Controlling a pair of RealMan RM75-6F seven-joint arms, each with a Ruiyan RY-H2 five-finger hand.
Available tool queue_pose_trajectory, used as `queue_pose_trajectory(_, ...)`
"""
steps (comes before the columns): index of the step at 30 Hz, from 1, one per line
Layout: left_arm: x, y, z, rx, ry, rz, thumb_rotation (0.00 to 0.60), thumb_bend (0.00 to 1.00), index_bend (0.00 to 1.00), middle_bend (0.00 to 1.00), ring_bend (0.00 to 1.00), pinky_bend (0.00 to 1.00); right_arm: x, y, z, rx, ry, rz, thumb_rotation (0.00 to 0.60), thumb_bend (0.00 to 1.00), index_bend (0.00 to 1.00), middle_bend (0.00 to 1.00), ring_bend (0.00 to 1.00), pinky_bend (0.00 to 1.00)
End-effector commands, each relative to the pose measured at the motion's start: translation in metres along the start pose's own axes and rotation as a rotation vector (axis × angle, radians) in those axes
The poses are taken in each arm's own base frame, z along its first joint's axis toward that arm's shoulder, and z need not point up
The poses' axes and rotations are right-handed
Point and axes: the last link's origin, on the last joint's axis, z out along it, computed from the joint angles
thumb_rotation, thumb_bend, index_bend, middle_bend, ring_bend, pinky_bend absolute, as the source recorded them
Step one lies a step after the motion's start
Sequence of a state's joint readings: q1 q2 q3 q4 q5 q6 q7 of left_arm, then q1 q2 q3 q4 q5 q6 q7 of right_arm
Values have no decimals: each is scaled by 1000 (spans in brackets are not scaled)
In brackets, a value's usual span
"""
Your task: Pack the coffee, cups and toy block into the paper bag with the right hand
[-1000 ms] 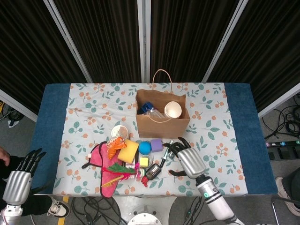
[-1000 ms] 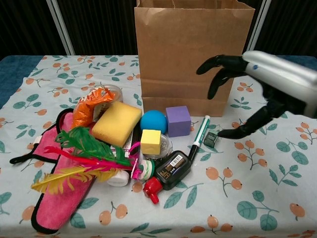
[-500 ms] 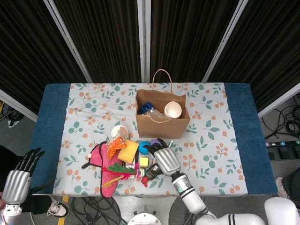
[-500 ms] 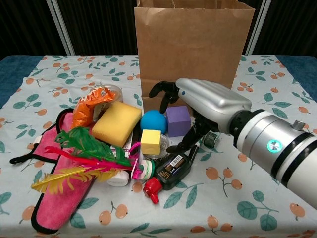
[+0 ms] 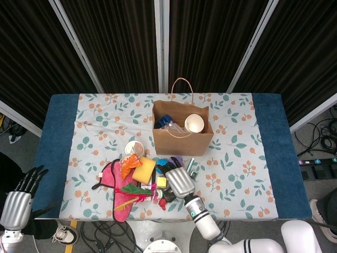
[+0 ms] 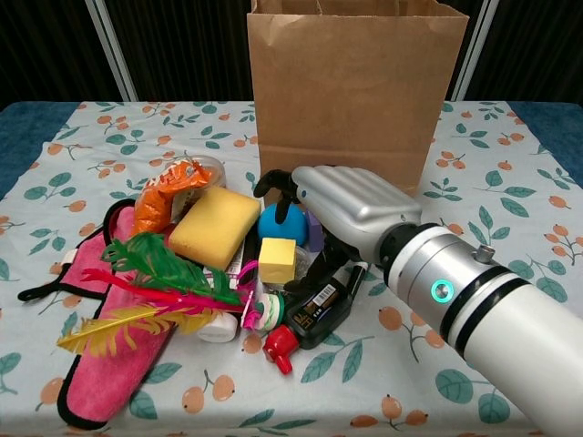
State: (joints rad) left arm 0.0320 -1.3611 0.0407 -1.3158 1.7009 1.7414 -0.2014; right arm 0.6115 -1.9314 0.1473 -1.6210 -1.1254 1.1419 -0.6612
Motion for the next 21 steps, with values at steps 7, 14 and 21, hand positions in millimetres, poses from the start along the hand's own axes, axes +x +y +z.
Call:
queue_pose_trajectory(7, 1, -1, 0, 2, 3, -5, 600, 157, 178, 195, 124, 233, -9, -9, 4, 7, 8, -22, 600, 90, 196, 372, 241, 141)
queue_pose_trajectory(14, 2, -1, 0, 4, 8, 1, 600, 157, 178, 195, 124, 233, -11, -12, 7, 5, 21, -40, 600, 142, 206, 394, 269, 174)
queue_pose_trajectory(21, 1, 0, 0, 2, 3, 2, 600, 157, 178, 195, 124, 233, -9, -12, 7, -7, 34, -39, 600, 176, 278, 441, 321, 235)
